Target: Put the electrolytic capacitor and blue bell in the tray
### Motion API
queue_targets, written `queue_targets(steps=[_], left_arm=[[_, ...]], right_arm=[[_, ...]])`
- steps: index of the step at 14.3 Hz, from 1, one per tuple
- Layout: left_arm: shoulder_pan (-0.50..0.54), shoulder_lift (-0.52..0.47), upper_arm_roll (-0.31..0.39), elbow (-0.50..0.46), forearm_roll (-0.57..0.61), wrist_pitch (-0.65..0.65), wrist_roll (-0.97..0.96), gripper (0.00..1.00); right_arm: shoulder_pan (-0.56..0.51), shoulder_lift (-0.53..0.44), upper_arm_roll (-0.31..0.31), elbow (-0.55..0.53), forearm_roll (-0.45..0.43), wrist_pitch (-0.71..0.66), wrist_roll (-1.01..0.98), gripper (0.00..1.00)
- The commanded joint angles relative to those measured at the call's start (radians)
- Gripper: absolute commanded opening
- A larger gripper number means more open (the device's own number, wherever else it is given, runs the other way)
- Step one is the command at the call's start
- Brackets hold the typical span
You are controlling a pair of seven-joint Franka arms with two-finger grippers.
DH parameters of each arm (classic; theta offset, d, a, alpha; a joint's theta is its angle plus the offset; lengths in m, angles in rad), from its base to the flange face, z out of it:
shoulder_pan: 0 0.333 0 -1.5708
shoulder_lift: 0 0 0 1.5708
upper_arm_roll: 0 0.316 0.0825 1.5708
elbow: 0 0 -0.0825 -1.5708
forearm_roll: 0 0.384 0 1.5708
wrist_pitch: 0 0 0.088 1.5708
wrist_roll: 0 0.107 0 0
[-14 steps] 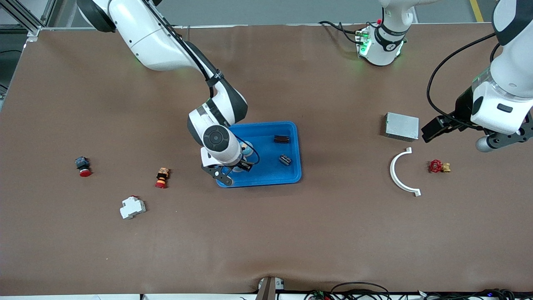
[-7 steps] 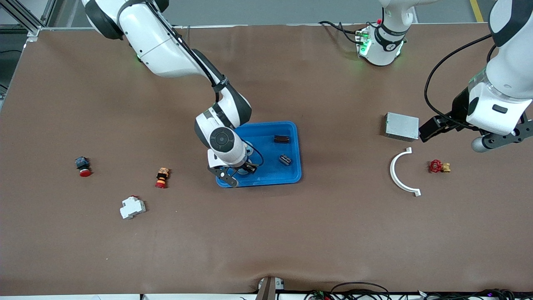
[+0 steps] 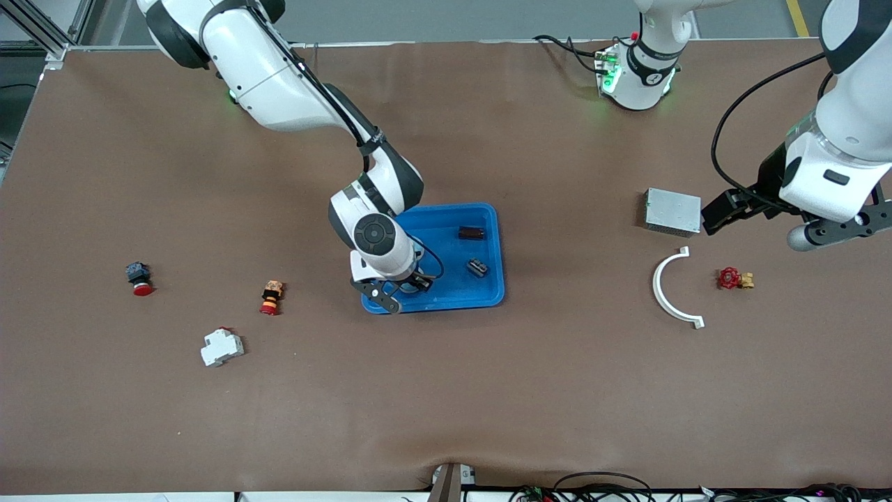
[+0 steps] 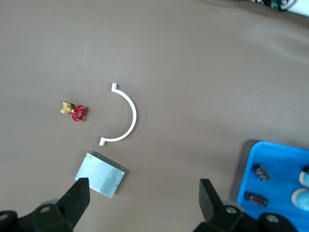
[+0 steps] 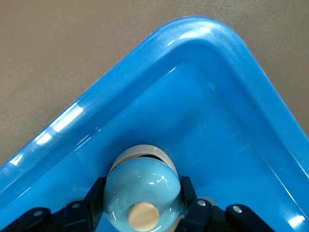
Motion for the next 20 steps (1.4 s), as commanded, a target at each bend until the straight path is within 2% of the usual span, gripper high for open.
queue_targets(steps=[1, 3, 4, 5, 7, 9, 10, 15, 20], left_arm=[[0.016, -0.048, 0.003, -0.013, -0.012, -0.047, 0.117, 1.0], [-0.017, -0.088, 0.042, -0.041, -0.015, -0.052, 0.159, 1.0], [-0.062, -0.102, 0.087, -0.059, -0.014, -0.053, 0.168, 1.0], [-0.102, -0.136, 0.138, -0.093, -0.02, -0.05, 0.202, 1.0], [-0.177, -0.185, 0.221, -0.147, -0.029, -0.045, 0.227, 1.0], [-0.247, -0.241, 0.299, -0.208, -0.029, -0.045, 0.228, 1.0], [-0.254, -0.255, 0.312, -0.217, -0.029, -0.045, 0.231, 1.0], [-0.249, -0.262, 0.303, -0.205, -0.027, -0.059, 0.231, 1.0], [-0.255, -0.242, 0.294, -0.182, -0.027, -0.078, 0.219, 1.0]], right_arm=[[0.015, 0.032, -0.01, 0.035, -0.019, 0.001, 0.027, 0.0], [0.014, 0.032, -0.009, 0.035, -0.018, 0.006, 0.026, 0.0], [0.012, 0.033, -0.01, 0.035, -0.021, 0.006, 0.024, 0.59], [0.014, 0.035, -0.01, 0.035, -0.024, 0.006, 0.019, 1.0], [0.012, 0.03, -0.01, 0.038, -0.05, 0.0, 0.016, 1.0], [0.006, 0.029, -0.009, 0.086, -0.05, -0.031, 0.01, 1.0], [0.001, 0.029, -0.009, 0.107, -0.048, -0.071, 0.009, 1.0], [-0.044, 0.004, 0.002, 0.259, -0.038, -0.362, -0.059, 1.0], [-0.141, -0.135, -0.015, 0.262, -0.048, -0.581, -0.44, 1.0]])
